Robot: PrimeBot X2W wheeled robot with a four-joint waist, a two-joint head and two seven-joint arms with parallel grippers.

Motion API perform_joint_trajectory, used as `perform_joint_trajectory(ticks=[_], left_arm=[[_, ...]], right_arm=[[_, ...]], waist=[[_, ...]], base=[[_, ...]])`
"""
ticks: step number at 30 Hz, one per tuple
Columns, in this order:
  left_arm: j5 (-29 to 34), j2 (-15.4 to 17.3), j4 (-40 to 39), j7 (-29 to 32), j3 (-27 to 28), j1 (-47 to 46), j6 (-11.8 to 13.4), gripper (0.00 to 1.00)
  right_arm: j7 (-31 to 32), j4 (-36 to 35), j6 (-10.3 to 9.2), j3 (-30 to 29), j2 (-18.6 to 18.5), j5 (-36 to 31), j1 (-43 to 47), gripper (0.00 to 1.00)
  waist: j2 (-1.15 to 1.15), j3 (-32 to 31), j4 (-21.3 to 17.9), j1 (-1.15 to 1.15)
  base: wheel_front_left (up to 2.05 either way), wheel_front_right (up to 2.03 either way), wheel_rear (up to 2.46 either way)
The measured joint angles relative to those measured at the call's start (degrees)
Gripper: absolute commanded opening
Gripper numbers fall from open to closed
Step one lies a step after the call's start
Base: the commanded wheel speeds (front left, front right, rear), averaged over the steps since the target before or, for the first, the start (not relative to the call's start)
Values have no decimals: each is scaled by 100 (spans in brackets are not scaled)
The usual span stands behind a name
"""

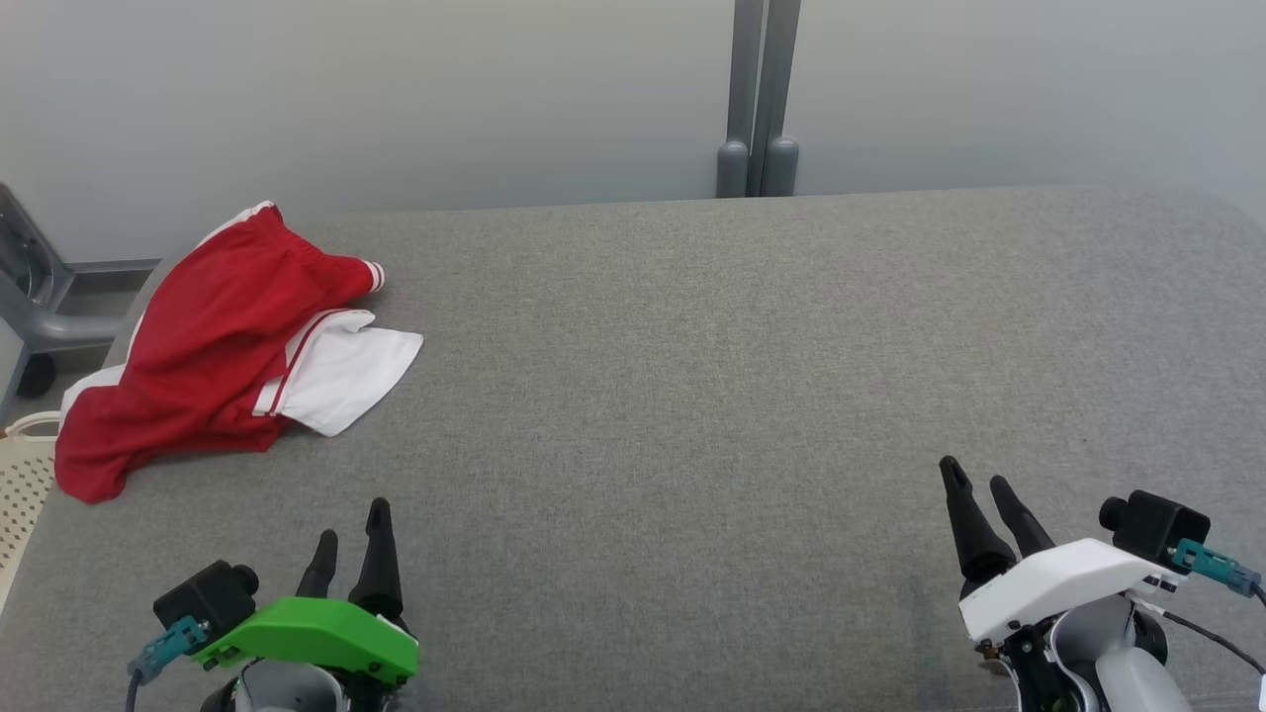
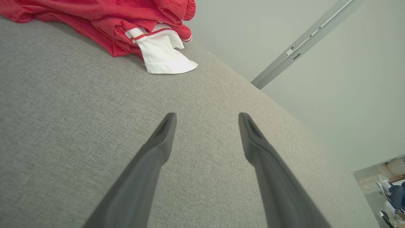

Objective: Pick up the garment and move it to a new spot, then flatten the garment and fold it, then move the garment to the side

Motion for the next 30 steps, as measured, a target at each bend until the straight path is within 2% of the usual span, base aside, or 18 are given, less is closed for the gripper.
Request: perform_joint_trajectory(ticks=[14, 30], left_arm=[[711, 222, 23, -43, -157, -14, 214, 100], [1246, 323, -78, -76, -356, -21, 292, 100]], right_arm=[[226, -123, 0, 146, -10, -1026, 86, 100], [311, -141, 1, 108, -20, -1884, 123, 100]], waist=[[0, -102, 27, 0], [0, -156, 34, 0]], base=[[0, 0, 0], [0, 0, 0]])
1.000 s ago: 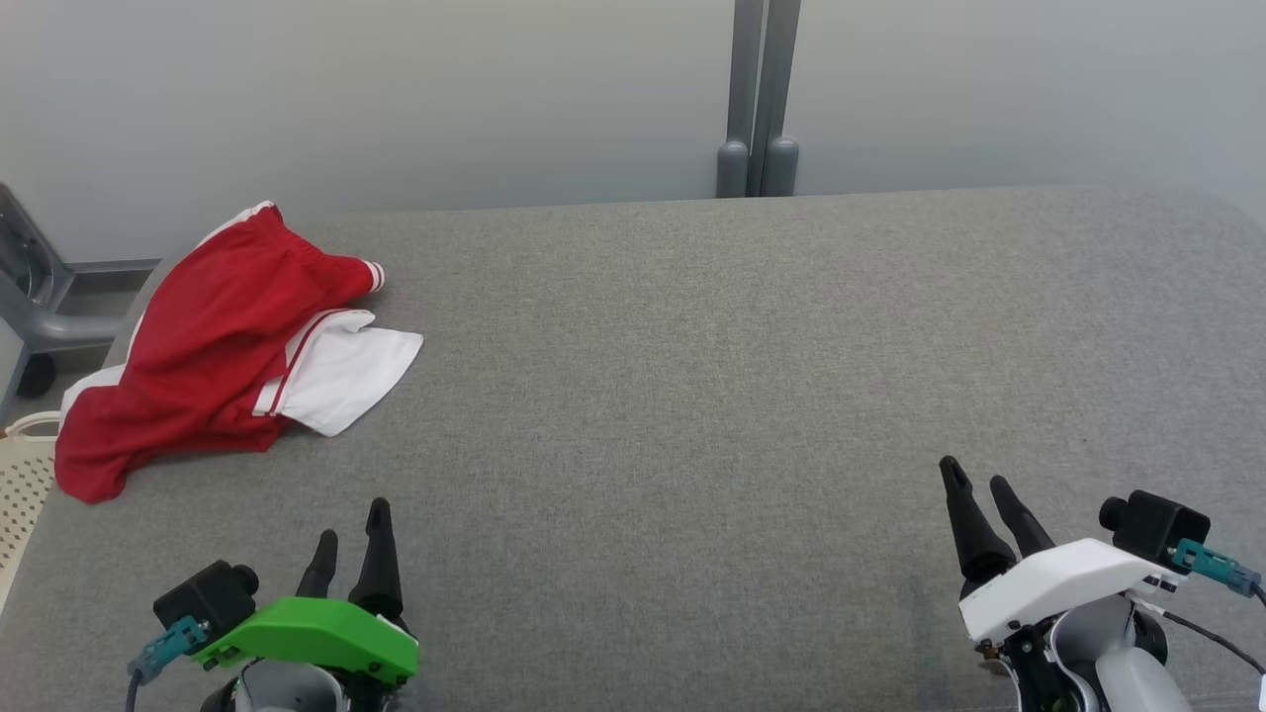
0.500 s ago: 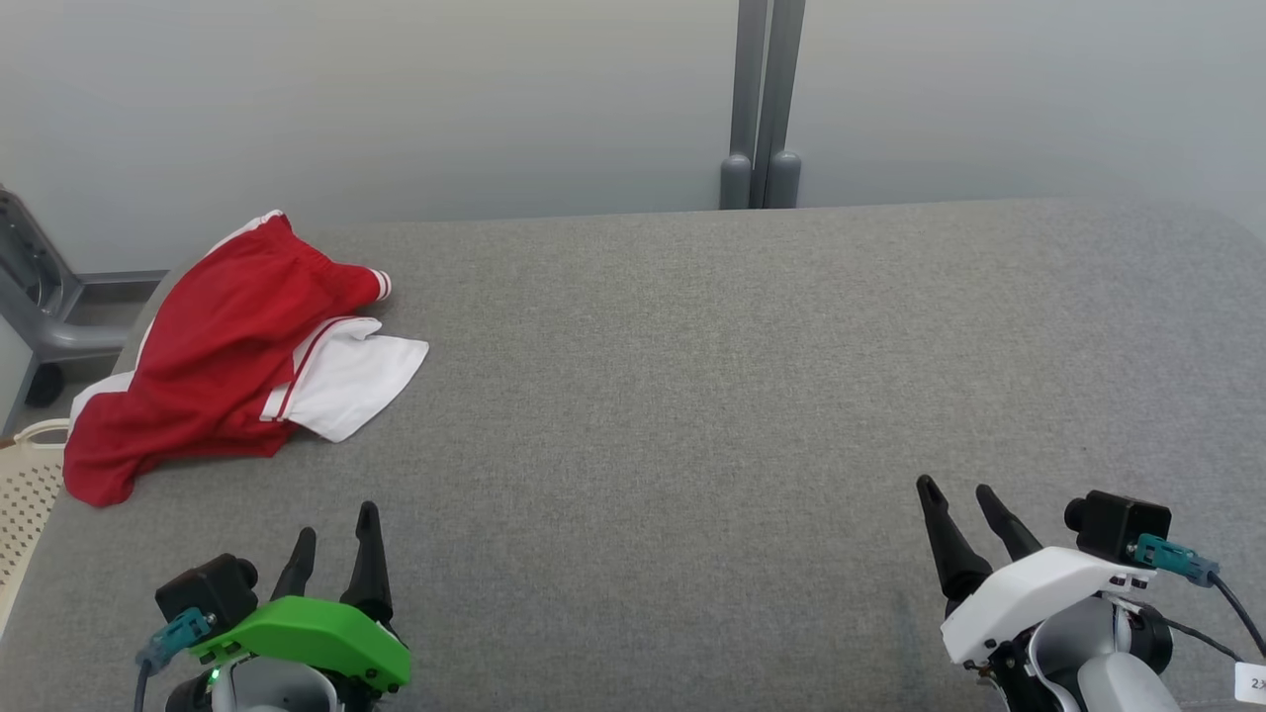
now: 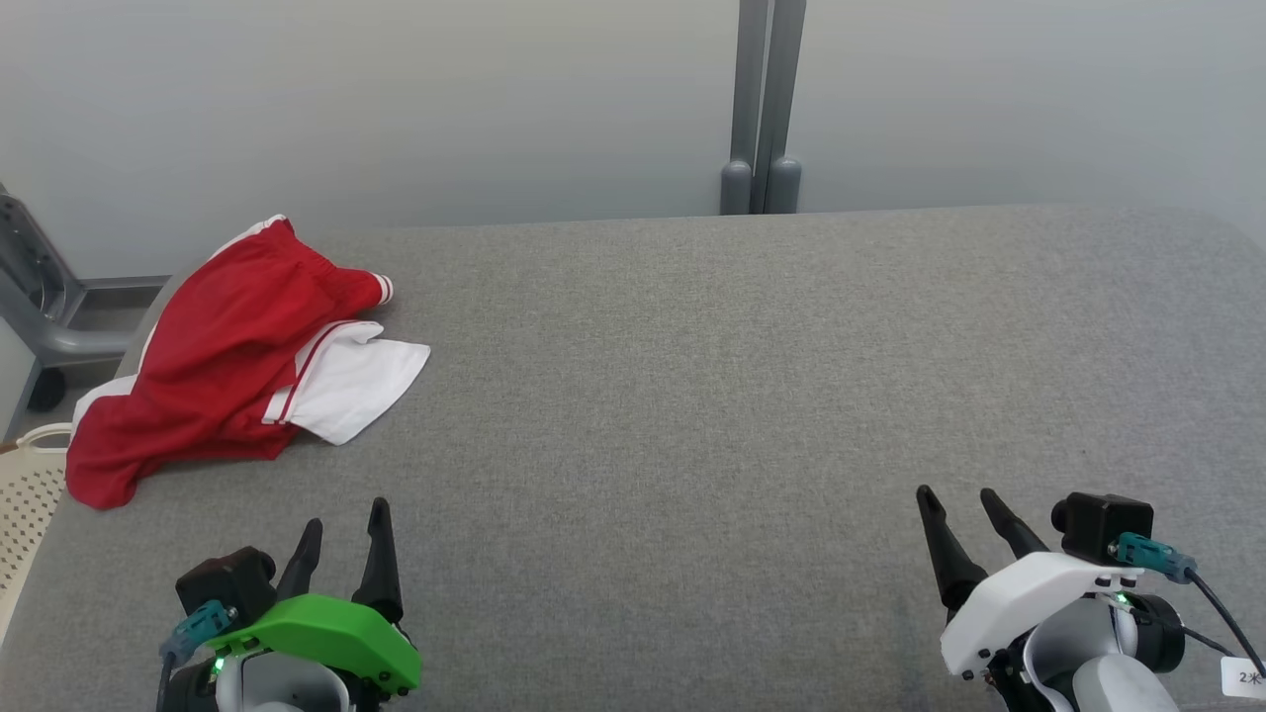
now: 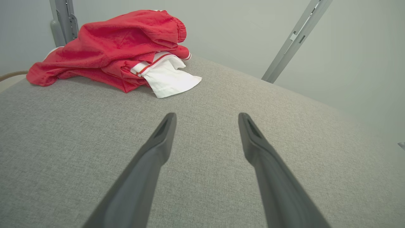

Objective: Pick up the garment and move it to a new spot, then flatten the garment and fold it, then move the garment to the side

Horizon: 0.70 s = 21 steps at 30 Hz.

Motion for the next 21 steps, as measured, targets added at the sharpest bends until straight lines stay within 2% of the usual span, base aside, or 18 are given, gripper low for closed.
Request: perform_joint_trajectory(ticks=[21], left_arm=[[631, 179, -109, -51, -203, -15, 227, 100]], right_arm=[[-74, 140, 0, 112, -11, -853, -26, 100]], waist=[[0, -45, 7, 0]], base=[[0, 0, 0]])
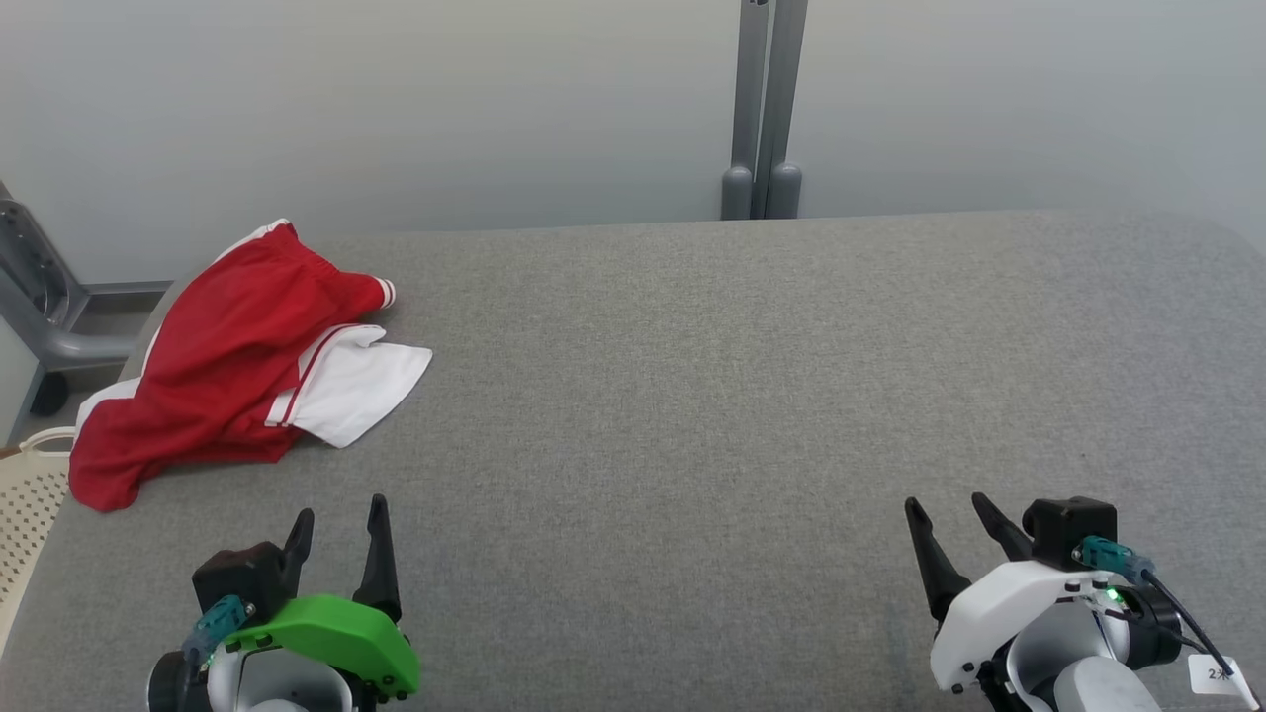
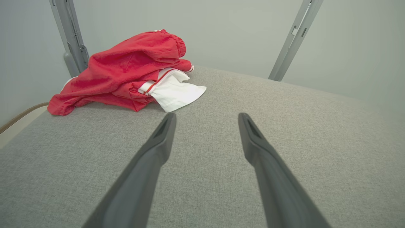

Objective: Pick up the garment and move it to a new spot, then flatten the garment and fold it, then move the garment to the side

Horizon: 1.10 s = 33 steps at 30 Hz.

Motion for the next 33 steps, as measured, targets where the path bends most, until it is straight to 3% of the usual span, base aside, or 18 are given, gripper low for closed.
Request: perform_joint_trajectory(ticks=[19, 33], left_arm=[[474, 107, -33, -107, -182, 3, 180, 100], [436, 122, -25, -107, -213, 4, 203, 100]], right_arm=[[-98, 120, 1, 130, -10, -693, -59, 100], [-119, 144, 0, 145, -11, -678, -69, 100]], waist=[[0, -69, 4, 0], [0, -65, 19, 0]], base=[[0, 0, 0], [0, 0, 0]])
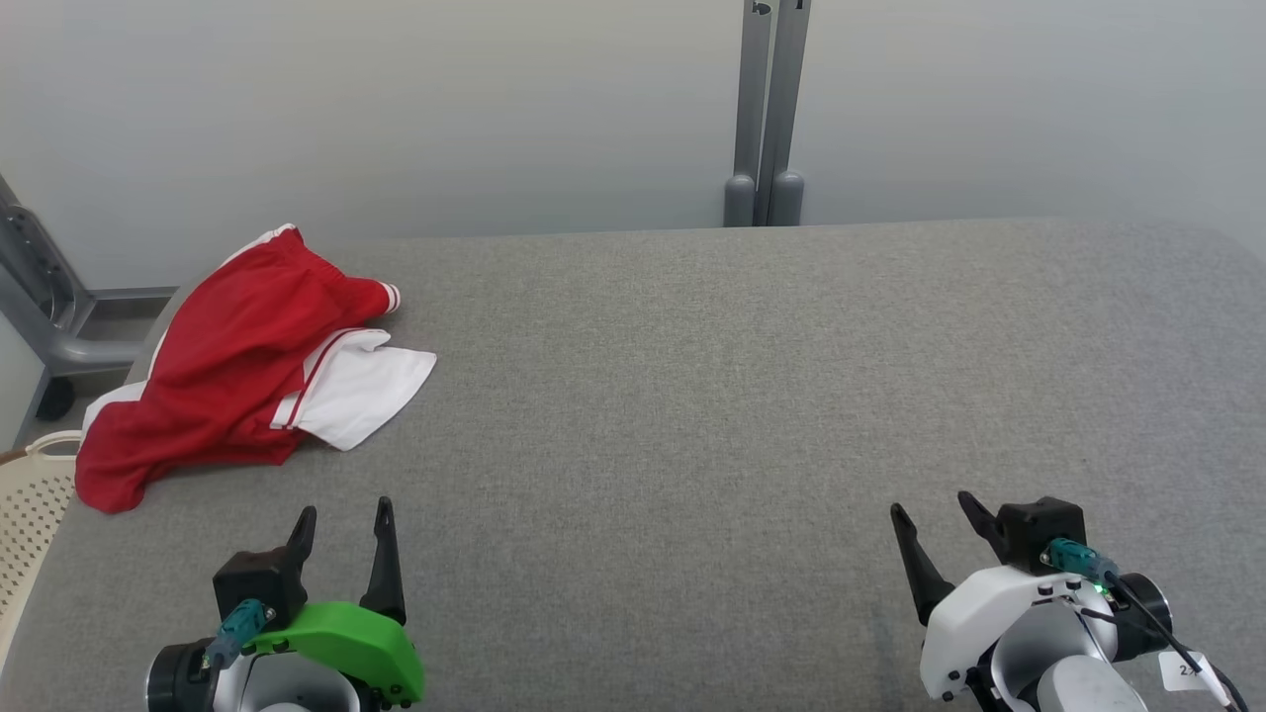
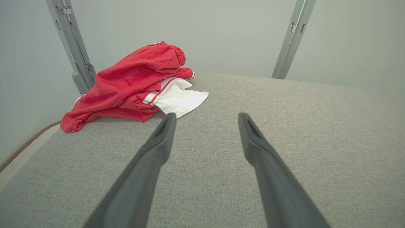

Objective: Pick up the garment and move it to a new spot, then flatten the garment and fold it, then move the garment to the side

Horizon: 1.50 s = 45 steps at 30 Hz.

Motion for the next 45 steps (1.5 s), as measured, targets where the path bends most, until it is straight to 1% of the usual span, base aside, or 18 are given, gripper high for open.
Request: perform_joint_trajectory(ticks=[5, 11, 20, 35, 40, 45], left_arm=[[-9, 10, 3, -1, -9, 0, 19, 100], [-51, 34, 24, -7, -21, 7, 42, 100], [-78, 142, -22, 60, -19, 45, 70, 100], [-160, 434, -308, 336, 52, 278, 192, 100], [-198, 478, -377, 363, 57, 374, 226, 100], [-205, 510, -392, 363, 59, 380, 233, 100]], right_arm=[[7, -10, 1, -15, -2, 11, -1, 100], [-13, -24, 1, 87, -2, 11, -6, 100], [-230, -57, 1, 152, -4, 116, 14, 100], [-600, 41, 1, 359, 0, 330, 15, 100], [-645, 83, 1, 403, 0, 381, -2, 100], [-649, 108, 1, 414, -1, 382, -7, 100]], waist=[[0, 7, 62, 0], [0, 9, 267, 0], [0, -1, 800, 0], [0, -14, 1776, 0], [0, -18, 1985, 0], [0, -9, 2073, 0]], base=[[0, 0, 0], [0, 0, 0], [0, 0, 0], [0, 0, 0], [0, 0, 0], [0, 0, 0]])
